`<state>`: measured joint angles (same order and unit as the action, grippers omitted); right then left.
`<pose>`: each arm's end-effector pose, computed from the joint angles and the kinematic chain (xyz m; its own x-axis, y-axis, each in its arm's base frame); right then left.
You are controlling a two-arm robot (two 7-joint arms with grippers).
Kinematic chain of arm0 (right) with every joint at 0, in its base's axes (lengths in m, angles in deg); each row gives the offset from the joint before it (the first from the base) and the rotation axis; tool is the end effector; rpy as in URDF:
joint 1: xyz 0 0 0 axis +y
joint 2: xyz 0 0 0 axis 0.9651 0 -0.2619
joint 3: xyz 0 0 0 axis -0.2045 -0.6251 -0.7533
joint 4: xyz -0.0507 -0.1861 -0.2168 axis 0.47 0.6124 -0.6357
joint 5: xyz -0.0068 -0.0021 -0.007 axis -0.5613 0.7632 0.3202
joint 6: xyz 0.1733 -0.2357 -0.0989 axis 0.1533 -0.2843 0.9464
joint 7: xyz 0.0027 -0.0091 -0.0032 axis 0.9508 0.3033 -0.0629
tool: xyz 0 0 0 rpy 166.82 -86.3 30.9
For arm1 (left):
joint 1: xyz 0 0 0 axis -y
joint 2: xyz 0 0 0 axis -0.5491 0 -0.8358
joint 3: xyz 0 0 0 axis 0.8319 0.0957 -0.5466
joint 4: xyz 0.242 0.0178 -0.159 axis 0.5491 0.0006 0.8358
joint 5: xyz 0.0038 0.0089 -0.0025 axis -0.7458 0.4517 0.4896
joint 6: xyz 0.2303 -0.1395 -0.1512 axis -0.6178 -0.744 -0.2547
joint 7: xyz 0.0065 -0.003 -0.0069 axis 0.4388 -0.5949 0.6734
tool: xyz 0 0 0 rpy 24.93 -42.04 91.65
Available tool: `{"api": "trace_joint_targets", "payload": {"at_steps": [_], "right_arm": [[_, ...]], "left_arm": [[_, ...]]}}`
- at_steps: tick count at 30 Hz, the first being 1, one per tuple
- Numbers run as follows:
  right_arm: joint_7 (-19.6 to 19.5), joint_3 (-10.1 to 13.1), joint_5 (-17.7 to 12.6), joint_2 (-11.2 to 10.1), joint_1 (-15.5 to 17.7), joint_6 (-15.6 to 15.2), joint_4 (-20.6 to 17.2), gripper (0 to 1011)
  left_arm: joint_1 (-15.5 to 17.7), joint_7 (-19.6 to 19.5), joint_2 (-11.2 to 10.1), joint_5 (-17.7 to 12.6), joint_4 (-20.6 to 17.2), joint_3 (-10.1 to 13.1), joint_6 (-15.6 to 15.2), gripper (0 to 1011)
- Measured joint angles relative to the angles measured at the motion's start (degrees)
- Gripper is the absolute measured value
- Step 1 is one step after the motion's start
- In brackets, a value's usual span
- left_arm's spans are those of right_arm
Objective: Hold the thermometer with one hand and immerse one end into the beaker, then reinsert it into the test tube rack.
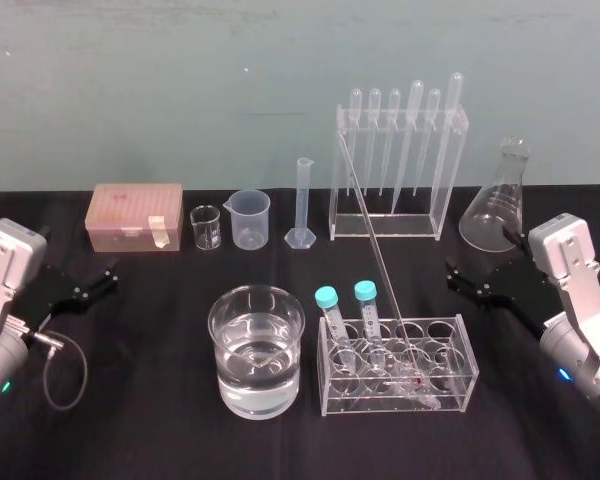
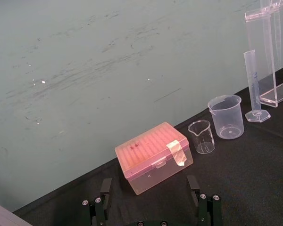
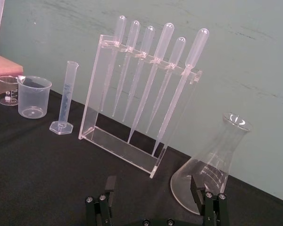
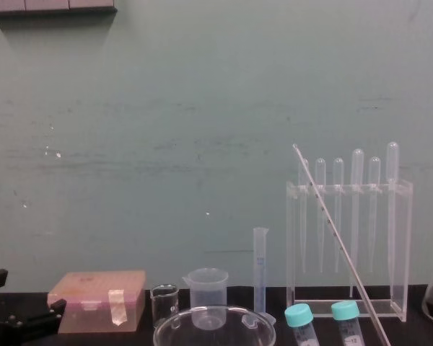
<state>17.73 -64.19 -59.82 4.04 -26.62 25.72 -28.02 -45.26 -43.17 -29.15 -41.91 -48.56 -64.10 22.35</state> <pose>0.3581 -0.0826 -0.3023 0.2923 -0.8803 0.3738 0.9552 0.2874 -0.0701 0.3581 0.0826 -0.3022 0.2922 0.8804 0.3736 -0.9553 0.2873 0.0701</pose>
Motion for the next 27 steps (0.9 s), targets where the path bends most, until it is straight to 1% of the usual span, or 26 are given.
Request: {"api": "trace_joint_targets", "payload": {"at_steps": [27], "right_arm": [[0.0,0.0,0.0,0.0,0.0,-0.01,0.0,1003]], "left_arm": [[0.0,0.0,0.0,0.0,0.0,0.0,0.0,1008]]}}
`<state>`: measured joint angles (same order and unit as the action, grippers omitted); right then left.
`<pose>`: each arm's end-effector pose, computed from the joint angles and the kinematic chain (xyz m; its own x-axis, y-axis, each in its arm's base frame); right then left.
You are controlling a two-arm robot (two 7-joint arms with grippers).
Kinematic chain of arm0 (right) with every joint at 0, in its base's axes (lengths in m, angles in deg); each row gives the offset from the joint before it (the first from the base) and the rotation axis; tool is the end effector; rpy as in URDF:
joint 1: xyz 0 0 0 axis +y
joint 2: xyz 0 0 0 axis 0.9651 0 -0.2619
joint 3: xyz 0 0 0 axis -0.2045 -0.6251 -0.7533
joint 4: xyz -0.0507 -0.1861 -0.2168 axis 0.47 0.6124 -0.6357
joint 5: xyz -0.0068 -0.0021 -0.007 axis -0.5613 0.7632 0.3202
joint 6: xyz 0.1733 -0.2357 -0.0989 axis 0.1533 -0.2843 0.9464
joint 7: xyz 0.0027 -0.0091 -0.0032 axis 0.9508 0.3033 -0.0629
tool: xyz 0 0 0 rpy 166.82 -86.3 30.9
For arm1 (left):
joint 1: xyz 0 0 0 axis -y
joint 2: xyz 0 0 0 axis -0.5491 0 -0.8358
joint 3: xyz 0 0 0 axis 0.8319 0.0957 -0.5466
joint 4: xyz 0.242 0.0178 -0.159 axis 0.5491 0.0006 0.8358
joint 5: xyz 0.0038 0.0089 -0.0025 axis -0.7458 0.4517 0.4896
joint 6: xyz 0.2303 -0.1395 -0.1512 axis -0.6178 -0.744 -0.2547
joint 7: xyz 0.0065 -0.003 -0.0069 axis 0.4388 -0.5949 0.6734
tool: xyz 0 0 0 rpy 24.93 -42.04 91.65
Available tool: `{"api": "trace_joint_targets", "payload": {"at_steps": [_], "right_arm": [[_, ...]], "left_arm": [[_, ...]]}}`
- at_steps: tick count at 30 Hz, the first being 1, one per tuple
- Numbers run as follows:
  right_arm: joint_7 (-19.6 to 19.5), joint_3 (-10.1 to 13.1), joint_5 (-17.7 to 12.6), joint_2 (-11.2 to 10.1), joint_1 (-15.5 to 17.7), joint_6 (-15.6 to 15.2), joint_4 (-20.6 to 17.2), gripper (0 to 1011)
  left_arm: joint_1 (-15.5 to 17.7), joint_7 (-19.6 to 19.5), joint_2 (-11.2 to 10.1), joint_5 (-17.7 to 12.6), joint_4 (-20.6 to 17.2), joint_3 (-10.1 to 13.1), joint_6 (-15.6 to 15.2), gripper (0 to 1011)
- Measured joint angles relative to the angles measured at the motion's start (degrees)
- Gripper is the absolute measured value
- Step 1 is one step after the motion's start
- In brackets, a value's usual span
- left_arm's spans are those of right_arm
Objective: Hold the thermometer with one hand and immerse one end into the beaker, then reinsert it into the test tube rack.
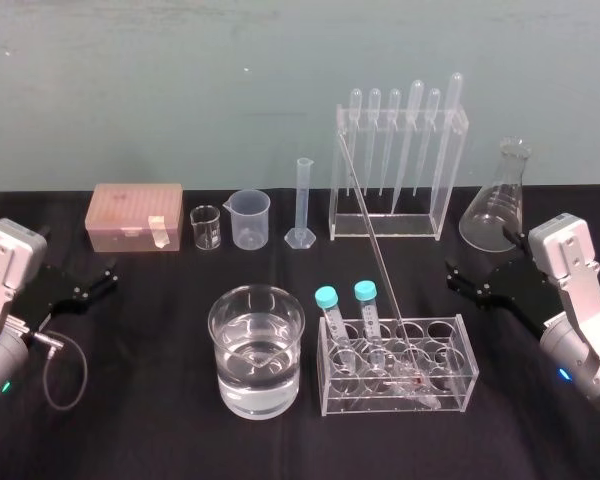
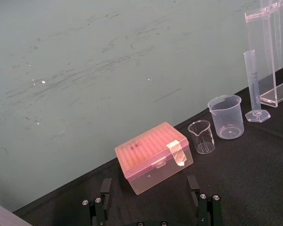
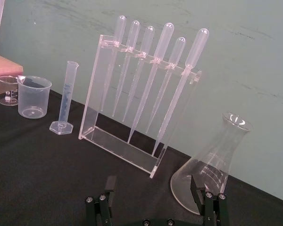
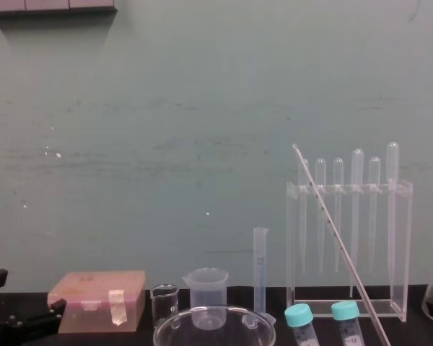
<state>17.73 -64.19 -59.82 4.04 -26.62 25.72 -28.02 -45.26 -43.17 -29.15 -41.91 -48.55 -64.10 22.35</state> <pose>0.3581 -0.0826 -0.3023 0.2923 -0.8803 0.3738 0.9552 0.2874 -0.0701 0.3581 0.0827 -0.3022 0.2922 0.8804 0.3736 -0.9553 0.2872 0.0703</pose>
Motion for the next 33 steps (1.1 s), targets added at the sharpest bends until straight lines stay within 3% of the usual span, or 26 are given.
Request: {"api": "trace_joint_targets", "payload": {"at_steps": [27,29,33], "right_arm": [[0.18,0.2,-0.12,0.04,0.04,-0.01,-0.01,1003],[0.85,0.71,-0.76,0.09,0.2,-0.09,-0.19,1003],[3.84,3.73,-5.48,-0.1,1.27,-1.88,-3.42,1003]], "left_arm": [[0.0,0.0,0.0,0.0,0.0,0.0,0.0,1008],[0.0,0.0,0.0,0.0,0.0,0.0,0.0,1008],[0.0,0.0,0.0,0.0,0.0,0.0,0.0,1008]]}}
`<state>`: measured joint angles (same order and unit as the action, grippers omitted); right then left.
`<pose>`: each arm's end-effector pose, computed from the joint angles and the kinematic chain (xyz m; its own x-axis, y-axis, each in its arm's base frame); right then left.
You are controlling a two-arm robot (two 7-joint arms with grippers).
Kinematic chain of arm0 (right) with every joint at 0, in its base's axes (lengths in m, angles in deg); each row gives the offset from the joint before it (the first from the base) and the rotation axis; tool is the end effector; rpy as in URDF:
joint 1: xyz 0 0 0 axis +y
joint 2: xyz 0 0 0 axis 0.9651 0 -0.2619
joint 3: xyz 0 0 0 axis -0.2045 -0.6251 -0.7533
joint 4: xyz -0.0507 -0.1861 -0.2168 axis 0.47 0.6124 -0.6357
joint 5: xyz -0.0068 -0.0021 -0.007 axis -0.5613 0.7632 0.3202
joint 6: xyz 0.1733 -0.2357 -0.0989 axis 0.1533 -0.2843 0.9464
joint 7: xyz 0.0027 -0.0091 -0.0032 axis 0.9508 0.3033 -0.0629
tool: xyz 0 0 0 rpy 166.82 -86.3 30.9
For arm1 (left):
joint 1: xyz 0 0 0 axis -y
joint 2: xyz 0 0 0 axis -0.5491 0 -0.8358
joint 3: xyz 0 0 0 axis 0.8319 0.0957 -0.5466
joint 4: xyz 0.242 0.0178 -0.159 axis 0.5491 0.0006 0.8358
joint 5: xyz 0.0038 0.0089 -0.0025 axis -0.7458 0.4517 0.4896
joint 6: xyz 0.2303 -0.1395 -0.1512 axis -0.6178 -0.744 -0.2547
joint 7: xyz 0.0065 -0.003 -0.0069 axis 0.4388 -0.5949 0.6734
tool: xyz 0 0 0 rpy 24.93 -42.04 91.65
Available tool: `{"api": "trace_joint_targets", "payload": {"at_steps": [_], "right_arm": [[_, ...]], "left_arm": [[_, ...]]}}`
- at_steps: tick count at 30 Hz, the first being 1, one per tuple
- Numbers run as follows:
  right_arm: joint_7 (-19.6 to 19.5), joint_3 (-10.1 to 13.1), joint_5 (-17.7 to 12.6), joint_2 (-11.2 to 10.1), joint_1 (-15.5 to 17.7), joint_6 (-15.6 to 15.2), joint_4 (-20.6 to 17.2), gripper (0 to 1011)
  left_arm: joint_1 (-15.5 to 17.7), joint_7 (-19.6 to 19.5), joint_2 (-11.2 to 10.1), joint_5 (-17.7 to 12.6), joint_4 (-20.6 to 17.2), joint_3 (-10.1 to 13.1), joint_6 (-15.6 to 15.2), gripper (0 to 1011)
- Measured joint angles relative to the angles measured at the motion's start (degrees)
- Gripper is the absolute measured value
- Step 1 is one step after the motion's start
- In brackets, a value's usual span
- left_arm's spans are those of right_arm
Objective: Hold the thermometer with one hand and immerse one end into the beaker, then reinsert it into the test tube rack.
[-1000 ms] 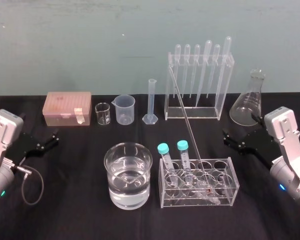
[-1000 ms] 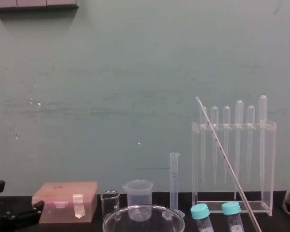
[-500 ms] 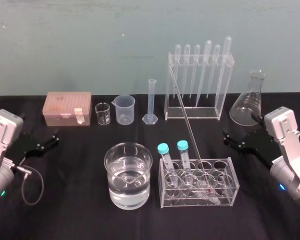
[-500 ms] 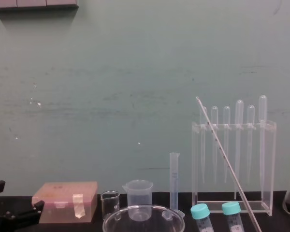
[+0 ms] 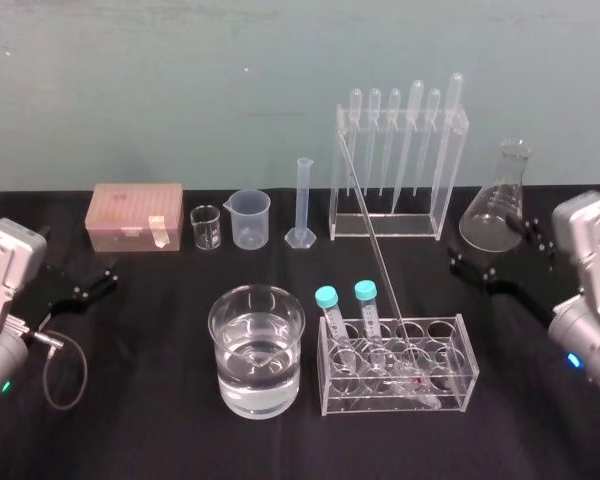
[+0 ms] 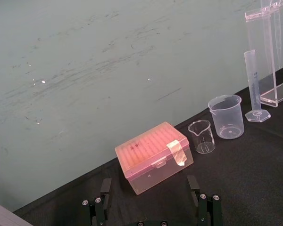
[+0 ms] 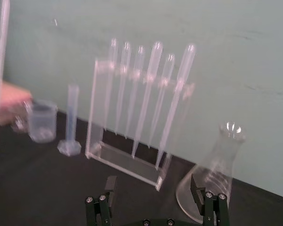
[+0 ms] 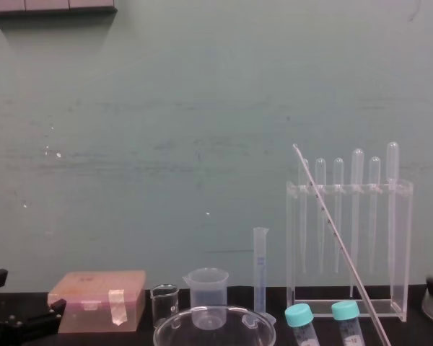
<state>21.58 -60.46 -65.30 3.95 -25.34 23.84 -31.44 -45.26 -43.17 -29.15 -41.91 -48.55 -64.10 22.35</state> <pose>0.3579 -0.0876 -0.2830 0.3153 -0.9084 0.2746 0.9483 0.3127 -0.0545 0.3581 0.0827 -0.3022 0.2922 0.8804 0.3736 -0.9553 0.2872 0.0703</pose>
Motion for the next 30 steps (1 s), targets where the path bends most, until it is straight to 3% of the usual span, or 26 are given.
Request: {"api": "trace_joint_targets", "payload": {"at_steps": [3,4,7,10,15,16,19,23,30], "right_arm": [[2.94,2.62,-5.04,-0.65,0.84,-2.58,-3.54,1003],[2.94,2.62,-5.04,-0.65,0.84,-2.58,-3.54,1003],[7.22,6.31,-12.65,-1.58,1.52,-8.26,-8.59,1003],[10.3,8.79,-18.1,-2.31,1.48,-13.5,-12.08,1003],[15.14,10.23,-24.51,-3.37,0.01,-20.27,-15.73,1003],[15.14,10.23,-24.51,-3.37,0.01,-20.27,-15.73,1003],[17.99,8.46,-26.93,-4.0,-2.33,-23.15,-16.29,1003],[19.8,5.92,-27.0,-4.18,-4.78,-24.63,-15.57,1003],[21.74,-1.7,-22.89,-2.54,-11.8,-25.48,-10.51,1003]], "left_arm": [[0.0,0.0,0.0,0.0,0.0,0.0,0.0,1008],[0.0,0.0,0.0,0.0,0.0,0.0,0.0,1008],[0.0,0.0,0.0,0.0,0.0,0.0,0.0,1008],[0.0,0.0,0.0,0.0,0.0,0.0,0.0,1008],[0.0,0.0,0.0,0.0,0.0,0.0,0.0,1008],[0.0,0.0,0.0,0.0,0.0,0.0,0.0,1008],[0.0,0.0,0.0,0.0,0.0,0.0,0.0,1008],[0.0,0.0,0.0,0.0,0.0,0.0,0.0,1008],[0.0,0.0,0.0,0.0,0.0,0.0,0.0,1008]]}}
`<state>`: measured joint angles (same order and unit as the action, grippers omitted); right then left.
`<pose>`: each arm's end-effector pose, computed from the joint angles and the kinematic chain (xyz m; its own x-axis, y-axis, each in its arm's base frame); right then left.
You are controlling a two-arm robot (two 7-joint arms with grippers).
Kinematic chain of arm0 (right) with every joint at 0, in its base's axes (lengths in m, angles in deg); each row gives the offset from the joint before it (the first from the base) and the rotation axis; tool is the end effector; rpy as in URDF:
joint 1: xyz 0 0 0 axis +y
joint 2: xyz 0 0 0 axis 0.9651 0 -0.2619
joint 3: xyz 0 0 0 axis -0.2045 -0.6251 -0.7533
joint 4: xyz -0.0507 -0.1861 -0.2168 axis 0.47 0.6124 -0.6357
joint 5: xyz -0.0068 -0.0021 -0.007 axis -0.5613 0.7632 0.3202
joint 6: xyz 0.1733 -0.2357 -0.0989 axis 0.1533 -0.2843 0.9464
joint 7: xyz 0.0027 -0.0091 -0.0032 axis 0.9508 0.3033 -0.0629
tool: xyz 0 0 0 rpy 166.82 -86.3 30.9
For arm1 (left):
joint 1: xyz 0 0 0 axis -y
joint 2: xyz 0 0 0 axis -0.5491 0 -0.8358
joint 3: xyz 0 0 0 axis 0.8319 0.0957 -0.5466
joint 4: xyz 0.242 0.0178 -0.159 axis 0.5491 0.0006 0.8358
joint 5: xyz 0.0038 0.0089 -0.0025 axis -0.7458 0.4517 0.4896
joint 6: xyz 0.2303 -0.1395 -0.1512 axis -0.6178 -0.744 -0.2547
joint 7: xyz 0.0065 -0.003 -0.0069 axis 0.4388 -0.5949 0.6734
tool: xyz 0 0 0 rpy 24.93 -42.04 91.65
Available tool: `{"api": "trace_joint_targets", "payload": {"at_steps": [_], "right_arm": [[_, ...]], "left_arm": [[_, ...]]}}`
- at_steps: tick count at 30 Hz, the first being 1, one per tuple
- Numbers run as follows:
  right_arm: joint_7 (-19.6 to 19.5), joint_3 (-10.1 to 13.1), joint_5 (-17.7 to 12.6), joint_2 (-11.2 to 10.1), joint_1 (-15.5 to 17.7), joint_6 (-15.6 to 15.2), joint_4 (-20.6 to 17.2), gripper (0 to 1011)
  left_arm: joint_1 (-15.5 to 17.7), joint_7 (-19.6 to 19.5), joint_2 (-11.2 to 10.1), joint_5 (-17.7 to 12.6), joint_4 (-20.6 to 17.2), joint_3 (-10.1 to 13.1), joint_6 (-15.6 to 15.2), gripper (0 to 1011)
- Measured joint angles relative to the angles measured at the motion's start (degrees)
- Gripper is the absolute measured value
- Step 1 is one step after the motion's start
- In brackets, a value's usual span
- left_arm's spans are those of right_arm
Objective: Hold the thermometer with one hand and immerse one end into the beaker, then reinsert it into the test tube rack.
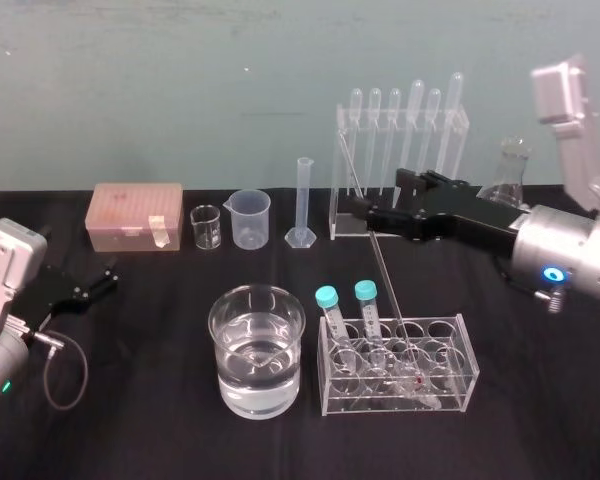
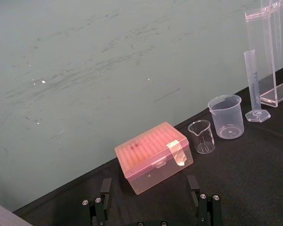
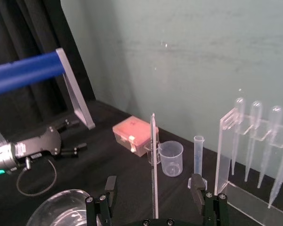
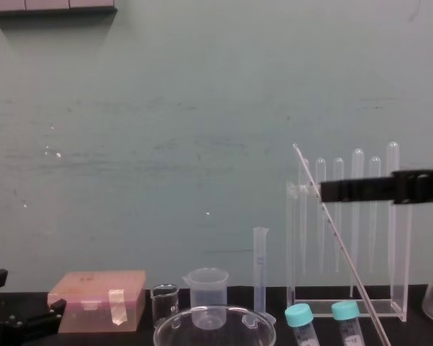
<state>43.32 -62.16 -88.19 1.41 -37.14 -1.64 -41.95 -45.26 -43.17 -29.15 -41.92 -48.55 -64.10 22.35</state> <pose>0.3900 -0.0597 -0.1674 0.7156 -0.6940 -0.0790 0.6781 0.7174 -0.1599 0.3581 0.0827 -0.3022 0.2922 0.8803 0.3737 -0.9553 0.2872 0.0703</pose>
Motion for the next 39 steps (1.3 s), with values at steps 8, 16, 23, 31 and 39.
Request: {"api": "trace_joint_targets", "payload": {"at_steps": [8,16,23,31,39], "right_arm": [[0.25,-5.06,3.29,3.02,-4.59,-0.2,5.21,1003],[0.26,-5.97,4.47,4.4,-6.12,-0.04,7.11,1002],[0.27,-5.99,5.26,5.09,-7.01,0.45,8.08,1003],[0.68,-5.9,5.99,5.35,-7.22,1.07,8.25,1003],[0.73,-5.87,6.01,5.34,-7.25,1.11,8.23,1003]], "left_arm": [[0.0,0.0,0.0,0.0,0.0,0.0,0.0,1008],[0.0,0.0,0.0,0.0,0.0,0.0,0.0,1008],[0.0,0.0,0.0,0.0,0.0,0.0,0.0,1008],[0.0,0.0,0.0,0.0,0.0,0.0,0.0,1008],[0.0,0.0,0.0,0.0,0.0,0.0,0.0,1008]]}}
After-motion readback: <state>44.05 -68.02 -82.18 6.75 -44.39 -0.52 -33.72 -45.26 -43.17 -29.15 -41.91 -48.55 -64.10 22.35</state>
